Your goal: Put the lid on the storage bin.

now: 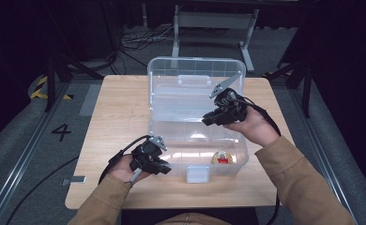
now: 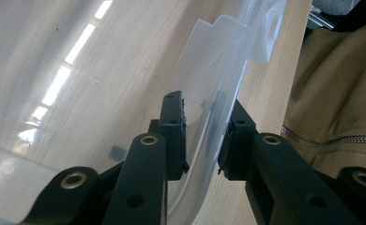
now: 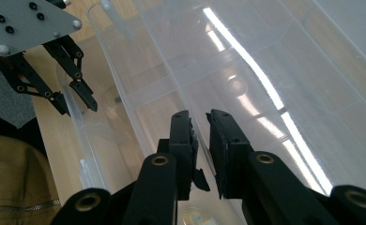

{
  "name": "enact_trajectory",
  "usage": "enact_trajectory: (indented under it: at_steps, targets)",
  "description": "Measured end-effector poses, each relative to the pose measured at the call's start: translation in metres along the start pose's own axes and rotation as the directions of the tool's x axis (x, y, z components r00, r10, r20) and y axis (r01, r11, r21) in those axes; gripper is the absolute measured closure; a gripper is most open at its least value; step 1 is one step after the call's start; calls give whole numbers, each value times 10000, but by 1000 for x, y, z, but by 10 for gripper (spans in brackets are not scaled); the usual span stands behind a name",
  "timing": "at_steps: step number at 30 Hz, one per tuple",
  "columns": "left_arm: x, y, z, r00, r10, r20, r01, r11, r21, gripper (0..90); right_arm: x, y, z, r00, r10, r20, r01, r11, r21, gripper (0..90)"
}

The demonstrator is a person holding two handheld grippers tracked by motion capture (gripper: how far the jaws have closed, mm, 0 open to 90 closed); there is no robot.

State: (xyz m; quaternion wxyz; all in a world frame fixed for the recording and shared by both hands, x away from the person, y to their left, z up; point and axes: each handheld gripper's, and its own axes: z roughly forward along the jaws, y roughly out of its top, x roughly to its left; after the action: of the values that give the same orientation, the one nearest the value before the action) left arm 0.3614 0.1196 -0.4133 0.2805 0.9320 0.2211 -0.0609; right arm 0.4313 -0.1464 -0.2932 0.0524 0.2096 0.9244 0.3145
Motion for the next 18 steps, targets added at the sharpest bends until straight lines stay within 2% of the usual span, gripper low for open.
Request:
enact_trajectory:
  at_steps: [18]
  targets:
    - [0, 0, 0, 10000, 1, -3, -1, 10000, -12, 747, 9, -5, 0, 9997, -196, -121, 198, 9997, 121, 801]
